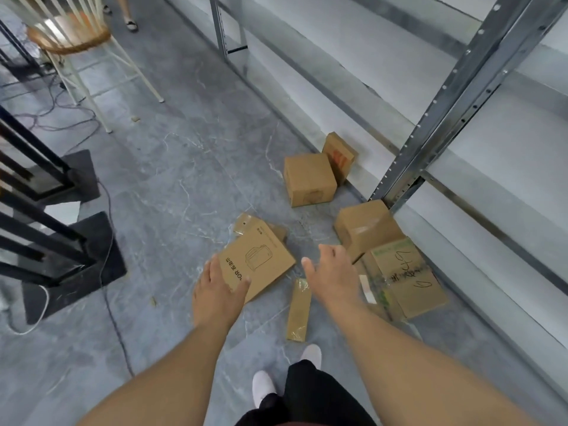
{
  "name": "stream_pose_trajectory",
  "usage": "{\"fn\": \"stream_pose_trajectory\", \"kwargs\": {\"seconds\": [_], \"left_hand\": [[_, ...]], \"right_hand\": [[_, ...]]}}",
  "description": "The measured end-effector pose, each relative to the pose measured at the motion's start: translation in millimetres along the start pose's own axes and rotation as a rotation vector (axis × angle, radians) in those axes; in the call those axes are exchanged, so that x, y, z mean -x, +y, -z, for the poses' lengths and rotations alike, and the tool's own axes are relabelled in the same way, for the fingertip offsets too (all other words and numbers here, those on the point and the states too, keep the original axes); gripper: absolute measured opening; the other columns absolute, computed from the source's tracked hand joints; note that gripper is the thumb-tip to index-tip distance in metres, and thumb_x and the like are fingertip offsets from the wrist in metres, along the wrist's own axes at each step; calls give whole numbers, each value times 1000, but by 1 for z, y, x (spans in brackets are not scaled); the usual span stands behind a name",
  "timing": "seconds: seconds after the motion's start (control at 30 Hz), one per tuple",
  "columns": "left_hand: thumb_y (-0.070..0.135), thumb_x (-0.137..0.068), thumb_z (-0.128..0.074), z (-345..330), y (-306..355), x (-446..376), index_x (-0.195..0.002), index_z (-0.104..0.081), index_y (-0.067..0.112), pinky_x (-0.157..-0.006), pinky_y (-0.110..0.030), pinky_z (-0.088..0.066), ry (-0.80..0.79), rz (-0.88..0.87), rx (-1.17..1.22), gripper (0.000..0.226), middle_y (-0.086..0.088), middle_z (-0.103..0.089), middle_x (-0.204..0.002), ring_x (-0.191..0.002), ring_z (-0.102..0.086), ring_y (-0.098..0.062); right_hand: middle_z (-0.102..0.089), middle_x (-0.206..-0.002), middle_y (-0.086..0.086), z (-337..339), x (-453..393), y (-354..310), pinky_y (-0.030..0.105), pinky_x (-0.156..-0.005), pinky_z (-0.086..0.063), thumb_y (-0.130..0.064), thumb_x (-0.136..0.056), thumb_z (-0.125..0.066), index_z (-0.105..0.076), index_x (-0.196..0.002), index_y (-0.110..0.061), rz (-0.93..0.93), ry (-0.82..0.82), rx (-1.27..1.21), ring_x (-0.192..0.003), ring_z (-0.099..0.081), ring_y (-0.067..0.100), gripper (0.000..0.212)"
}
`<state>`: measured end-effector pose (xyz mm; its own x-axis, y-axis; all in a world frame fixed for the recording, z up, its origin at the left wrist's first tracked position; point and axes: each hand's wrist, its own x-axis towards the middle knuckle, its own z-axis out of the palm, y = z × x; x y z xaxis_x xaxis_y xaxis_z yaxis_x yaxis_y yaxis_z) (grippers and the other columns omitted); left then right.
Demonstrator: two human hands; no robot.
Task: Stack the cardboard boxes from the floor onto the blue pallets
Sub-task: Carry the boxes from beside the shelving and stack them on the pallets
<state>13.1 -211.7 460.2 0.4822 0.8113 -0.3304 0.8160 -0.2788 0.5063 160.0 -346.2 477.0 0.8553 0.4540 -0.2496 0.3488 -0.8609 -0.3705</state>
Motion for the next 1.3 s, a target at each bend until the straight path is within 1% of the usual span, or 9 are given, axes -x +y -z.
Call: {"fn": "stream_pose_trajectory", "kwargs": {"seconds": [0.23,0.4,0.53,0.67,0.83,0.9,1.0,1.17,1.3], "left_hand": [[54,-83,-56,4,-2,-49,-150,-4,22,-113,-45,-25,-14,48,-70,90,-5,-26,-153,-141,-22,-26],[51,-84,-57,-2,-6,-92,-150,-5,21,-113,-44,-26,-96,34,-104,89,-5,-27,-153,-140,-24,-26],[52,-83,-57,-5,-13,-134,-150,-5,21,-113,-45,-25,-226,-17,-146,90,-4,-24,-154,-141,-21,-26],[47,-84,-60,-8,-27,-201,-150,-4,21,-111,-45,-26,-391,-126,-181,91,-4,-22,-155,-141,-21,-27],[44,-84,-62,-27,-49,-279,-150,-3,23,-111,-44,-25,-508,-208,-235,91,-4,-20,-156,-142,-19,-26],[43,-83,-63,-44,-68,-304,-150,-3,25,-111,-44,-24,-543,-196,-239,91,-3,-20,-156,-142,-18,-25],[42,-83,-63,-69,-94,-325,-150,-2,28,-111,-44,-25,-586,-126,-242,92,-2,-19,-156,-143,-17,-23],[41,-84,-63,-127,-143,-360,-150,-2,26,-113,-43,-21,-655,-116,-286,91,1,-14,-157,-144,-14,-21],[41,-83,-64,-173,-170,-395,-150,-5,25,-112,-46,-26,-649,-101,-305,90,-3,-18,-156,-142,-21,-26]], "right_hand": [[-46,-128,8,-30,-47,-13,36,-94,-37,-46,-92,-45,-45,-128,-13,-51,-70,-13,-117,-44,25,49],[-47,-125,10,-56,-70,-22,39,-95,-40,-45,-92,-45,-46,-127,-11,-130,-110,-46,-115,-46,27,49],[-49,-122,9,-80,-85,-35,40,-90,-42,-45,-89,-48,-49,-123,-13,-291,-96,-95,-112,-48,27,47],[-47,-122,8,-111,-104,-55,39,-92,-43,-47,-89,-47,-49,-121,-14,-529,-77,-217,-113,-46,26,46],[-44,-133,12,-177,-117,-73,39,-98,-39,-48,-90,-47,-37,-138,-15,-775,-102,-356,-121,-43,30,58],[-44,-134,11,-213,-122,-79,39,-93,-39,-46,-91,-48,-39,-136,-13,-857,-124,-423,-120,-45,30,57],[-44,-134,10,-258,-124,-79,36,-89,-40,-44,-90,-50,-41,-133,-10,-937,-137,-487,-119,-46,29,55],[-40,-136,14,-348,-127,-65,37,-94,-39,-43,-90,-52,-38,-136,-6,-1046,-155,-578,-124,-43,30,61],[-41,-134,14,-407,-142,-49,39,-92,-41,-43,-90,-51,-39,-133,-6,-1076,-171,-602,-121,-45,31,57]]}}
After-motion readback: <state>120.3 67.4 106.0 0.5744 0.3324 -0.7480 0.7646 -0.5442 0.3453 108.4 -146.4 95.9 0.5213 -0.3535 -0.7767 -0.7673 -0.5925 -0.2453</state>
